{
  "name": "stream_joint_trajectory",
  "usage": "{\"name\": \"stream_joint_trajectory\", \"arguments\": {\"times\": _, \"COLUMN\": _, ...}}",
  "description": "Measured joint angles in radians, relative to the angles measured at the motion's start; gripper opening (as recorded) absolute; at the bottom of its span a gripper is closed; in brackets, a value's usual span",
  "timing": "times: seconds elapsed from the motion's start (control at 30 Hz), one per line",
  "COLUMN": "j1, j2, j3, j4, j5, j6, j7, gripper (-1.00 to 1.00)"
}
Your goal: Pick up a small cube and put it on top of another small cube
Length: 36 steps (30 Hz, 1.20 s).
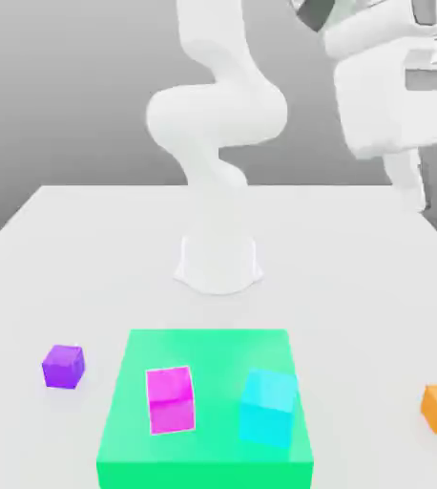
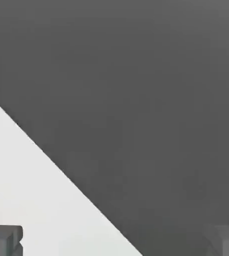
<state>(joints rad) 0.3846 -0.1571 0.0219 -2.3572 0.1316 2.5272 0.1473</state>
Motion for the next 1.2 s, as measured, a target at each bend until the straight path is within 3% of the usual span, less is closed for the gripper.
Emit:
{"name": "stream_joint_trajectory", "arguments": {"times": 0.2, "j1": 0.109, "j2": 0.215, "j3": 0.051, "j4": -0.021, "j5": -0.038, "j6": 0.082, "j7": -0.163, "gripper": 0.00}}
{"name": "stream_joint_trajectory", "arguments": {"times": 0.37, "j1": 0.164, "j2": 0.392, "j3": 0.076, "j4": -0.039, "j5": -0.144, "j6": 0.150, "j7": -0.244, "gripper": 0.00}}
{"name": "stream_joint_trajectory", "arguments": {"times": 0.57, "j1": 0.218, "j2": 0.608, "j3": 0.047, "j4": -0.012, "j5": -0.228, "j6": 0.292, "j7": -0.243, "gripper": 0.00}}
{"name": "stream_joint_trajectory", "arguments": {"times": 0.6, "j1": 0.221, "j2": 0.629, "j3": 0.044, "j4": -0.008, "j5": -0.231, "j6": 0.308, "j7": -0.241, "gripper": -1.00}}
{"name": "stream_joint_trajectory", "arguments": {"times": 0.87, "j1": 0.217, "j2": 0.602, "j3": 0.049, "j4": -0.014, "j5": -0.229, "j6": 0.285, "j7": -0.243, "gripper": -1.00}}
{"name": "stream_joint_trajectory", "arguments": {"times": 1.0, "j1": 0.192, "j2": 0.467, "j3": 0.067, "j4": -0.040, "j5": -0.201, "j6": 0.177, "j7": -0.276, "gripper": -1.00}}
{"name": "stream_joint_trajectory", "arguments": {"times": 1.2, "j1": 0.004, "j2": 0.253, "j3": -0.038, "j4": -0.023, "j5": -0.158, "j6": -0.042, "j7": -0.572, "gripper": -1.00}}
